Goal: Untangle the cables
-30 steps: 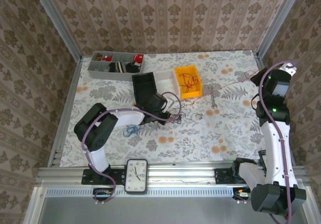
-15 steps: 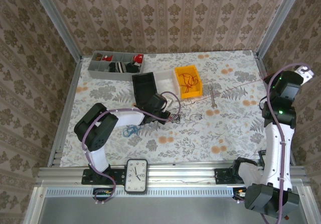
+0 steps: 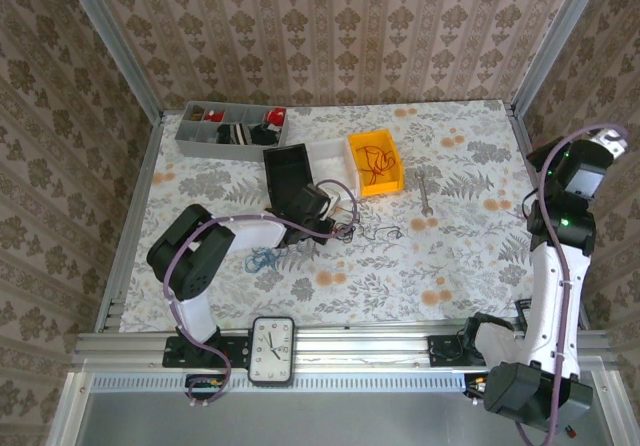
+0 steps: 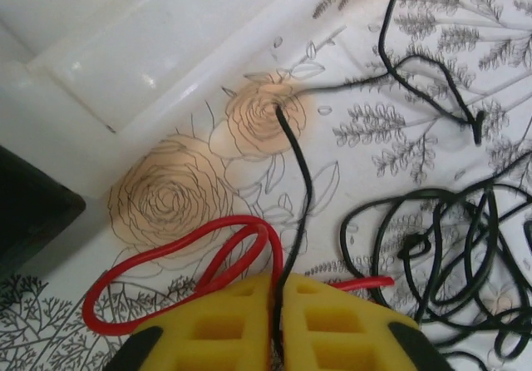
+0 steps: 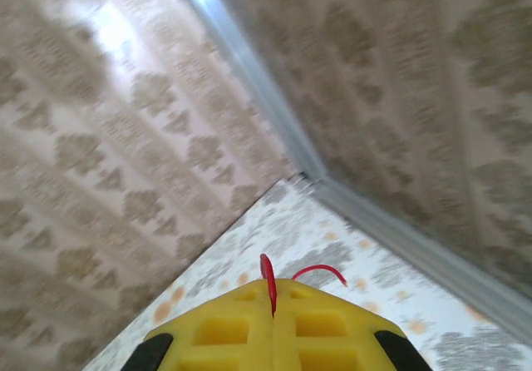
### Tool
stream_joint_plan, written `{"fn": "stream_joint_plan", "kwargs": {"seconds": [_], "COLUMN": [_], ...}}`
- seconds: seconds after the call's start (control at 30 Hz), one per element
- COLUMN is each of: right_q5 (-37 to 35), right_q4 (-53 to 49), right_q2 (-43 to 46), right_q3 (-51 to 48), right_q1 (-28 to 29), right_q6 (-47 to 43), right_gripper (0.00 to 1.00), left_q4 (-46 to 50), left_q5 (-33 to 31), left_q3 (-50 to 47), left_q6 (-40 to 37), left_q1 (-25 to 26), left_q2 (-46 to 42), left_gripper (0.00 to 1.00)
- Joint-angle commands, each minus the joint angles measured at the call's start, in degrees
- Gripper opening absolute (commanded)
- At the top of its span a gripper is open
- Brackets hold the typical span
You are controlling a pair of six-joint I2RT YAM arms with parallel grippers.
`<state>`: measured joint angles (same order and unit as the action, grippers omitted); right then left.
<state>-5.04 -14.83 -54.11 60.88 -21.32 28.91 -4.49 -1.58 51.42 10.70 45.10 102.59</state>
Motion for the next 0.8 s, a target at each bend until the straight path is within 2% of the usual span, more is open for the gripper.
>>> {"fn": "stream_joint_plan", "kwargs": {"seconds": [0.0, 0.07, 0.2, 0.37, 0.53, 0.63, 0.77], "right_q5": [2.9, 2.62, 3.01, 1.87, 1.79, 1.93, 5.37], "right_q4": [-1.76, -2.43, -2.66, -2.37, -2.83, -2.77, -3.45], "right_q2": [0.05, -0.25, -3.19, -9.86, -17.98, -22.58, -30.0], "right_q3": [2.77, 3.55, 5.43, 9.53, 15.99, 19.74, 24.88], "right_q1": [6.3, 10.23, 17.54, 25.66, 29.08, 30.02, 30.1], "right_q6": [-5.18, -6.59, -6.97, -8.35, -9.29, -10.41, -10.17], "right_gripper": [0.0, 0.0, 0.0, 0.0, 0.0, 0.0, 0.0], "left_q4": [2.7, 0.53, -1.3, -4.0, -2.57, -0.32, 2.39], "left_q5": [-0.07, 0.56, -0.41, -3.64, -11.89, -19.23, -23.15], "left_q3": [-3.65, -3.16, 0.31, 3.22, 4.14, 3.64, 2.62], "left_q6": [-2.88, -4.45, -5.43, 0.53, 8.58, 11.44, 14.49], "left_q1": [0.68, 1.06, 1.46, 0.29, -2.44, -3.43, -4.58], "left_q2": [-2.77, -5.51, -9.47, -12.08, -13.84, -14.86, -15.39], "left_gripper": [0.28, 0.42, 0.53, 0.69, 0.72, 0.72, 0.72]}}
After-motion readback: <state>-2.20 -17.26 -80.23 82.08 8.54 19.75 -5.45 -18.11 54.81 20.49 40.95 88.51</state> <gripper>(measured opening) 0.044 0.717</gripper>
